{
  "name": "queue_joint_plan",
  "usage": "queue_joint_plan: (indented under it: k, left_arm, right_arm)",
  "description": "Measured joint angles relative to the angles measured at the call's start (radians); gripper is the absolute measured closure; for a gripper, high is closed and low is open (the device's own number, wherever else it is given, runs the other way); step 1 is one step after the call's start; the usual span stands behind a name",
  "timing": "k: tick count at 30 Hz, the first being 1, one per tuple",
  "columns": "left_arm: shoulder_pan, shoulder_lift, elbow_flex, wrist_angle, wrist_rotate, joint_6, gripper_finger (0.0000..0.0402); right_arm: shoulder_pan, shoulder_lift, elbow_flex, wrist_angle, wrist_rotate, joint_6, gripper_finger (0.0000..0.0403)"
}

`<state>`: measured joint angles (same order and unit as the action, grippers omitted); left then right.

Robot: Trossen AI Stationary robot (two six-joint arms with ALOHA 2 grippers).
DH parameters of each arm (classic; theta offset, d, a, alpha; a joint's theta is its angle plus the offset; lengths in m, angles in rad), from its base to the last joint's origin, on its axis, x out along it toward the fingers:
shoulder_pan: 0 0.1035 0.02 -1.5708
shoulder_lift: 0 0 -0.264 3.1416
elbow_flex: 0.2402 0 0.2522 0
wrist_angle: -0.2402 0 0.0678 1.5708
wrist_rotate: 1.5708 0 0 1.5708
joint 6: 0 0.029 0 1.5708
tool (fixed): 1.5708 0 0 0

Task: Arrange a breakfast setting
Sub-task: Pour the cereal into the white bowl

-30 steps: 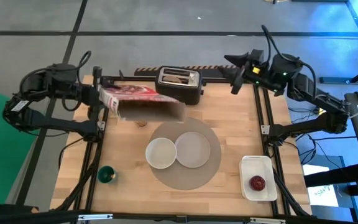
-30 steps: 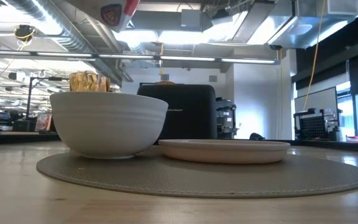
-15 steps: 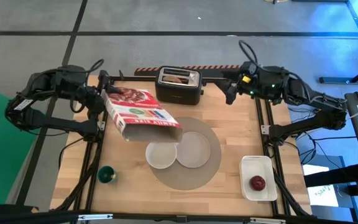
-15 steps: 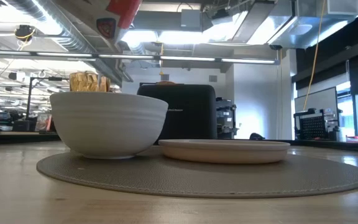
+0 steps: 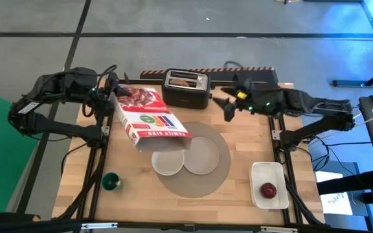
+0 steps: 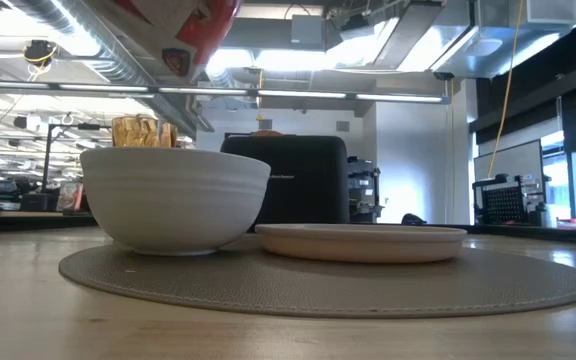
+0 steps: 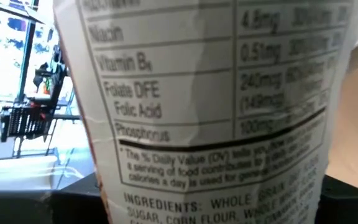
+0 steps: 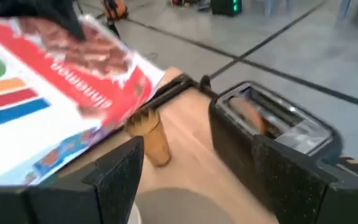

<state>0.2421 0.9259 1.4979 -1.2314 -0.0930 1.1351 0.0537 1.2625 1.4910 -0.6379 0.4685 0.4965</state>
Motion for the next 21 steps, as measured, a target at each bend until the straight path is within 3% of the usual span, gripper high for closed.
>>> queue_joint_plan:
  k: [8, 16, 21]
  left_arm:
    - [0.075, 0.013, 0.0, -0.002, 0.003, 0.074, 0.015]
    - [0.147, 0.052, 0.0, -0.006, 0.054, 0.117, 0.015]
    - [0.175, 0.082, -0.001, 0.0, 0.053, 0.164, 0.015]
  right_arm:
    - [0.041, 0.073, -0.001, 0.016, 0.017, 0.01, 0.0114]
    - [0.041, 0.155, 0.0, 0.118, -0.135, 0.053, 0.0114]
    - [0.052, 0.219, 0.0, 0.149, -0.146, 0.05, 0.0114]
